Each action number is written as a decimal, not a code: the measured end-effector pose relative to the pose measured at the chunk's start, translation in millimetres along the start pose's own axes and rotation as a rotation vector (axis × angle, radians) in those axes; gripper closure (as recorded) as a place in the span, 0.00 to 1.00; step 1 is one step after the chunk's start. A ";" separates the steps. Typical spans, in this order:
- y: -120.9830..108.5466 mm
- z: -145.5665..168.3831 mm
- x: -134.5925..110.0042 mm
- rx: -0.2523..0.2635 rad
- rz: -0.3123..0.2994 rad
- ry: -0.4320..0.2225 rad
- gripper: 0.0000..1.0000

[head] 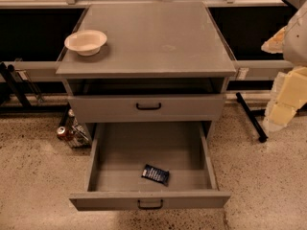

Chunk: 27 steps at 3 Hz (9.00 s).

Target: Pick rxbar blueberry from middle drawer and place on counter

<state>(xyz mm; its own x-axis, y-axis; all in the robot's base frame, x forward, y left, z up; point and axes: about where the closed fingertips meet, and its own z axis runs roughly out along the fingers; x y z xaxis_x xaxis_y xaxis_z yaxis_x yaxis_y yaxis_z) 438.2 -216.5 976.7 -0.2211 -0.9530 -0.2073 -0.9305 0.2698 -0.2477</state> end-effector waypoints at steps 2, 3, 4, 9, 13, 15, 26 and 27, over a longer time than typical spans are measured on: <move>14.0 34.6 -3.6 -0.031 -0.015 0.030 0.00; 41.7 93.0 2.4 -0.061 -0.008 0.022 0.00; 56.9 147.9 8.3 -0.060 0.007 0.014 0.00; 82.9 355.9 -67.3 -0.229 0.051 -0.193 0.00; 60.8 465.4 -85.2 -0.228 0.072 -0.262 0.00; 37.5 523.1 -97.8 -0.196 0.085 -0.331 0.00; 66.4 645.6 -90.2 -0.159 0.039 -0.322 1.00; 56.4 599.3 -93.5 -0.141 0.018 -0.441 1.00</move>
Offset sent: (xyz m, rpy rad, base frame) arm -0.0046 0.0249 -0.0850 -0.0546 0.1027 0.0308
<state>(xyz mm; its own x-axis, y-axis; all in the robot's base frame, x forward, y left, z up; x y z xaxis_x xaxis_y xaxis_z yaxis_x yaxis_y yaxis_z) 581.4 -29.4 415.0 -0.1211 -0.7903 -0.6006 -0.9649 0.2357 -0.1157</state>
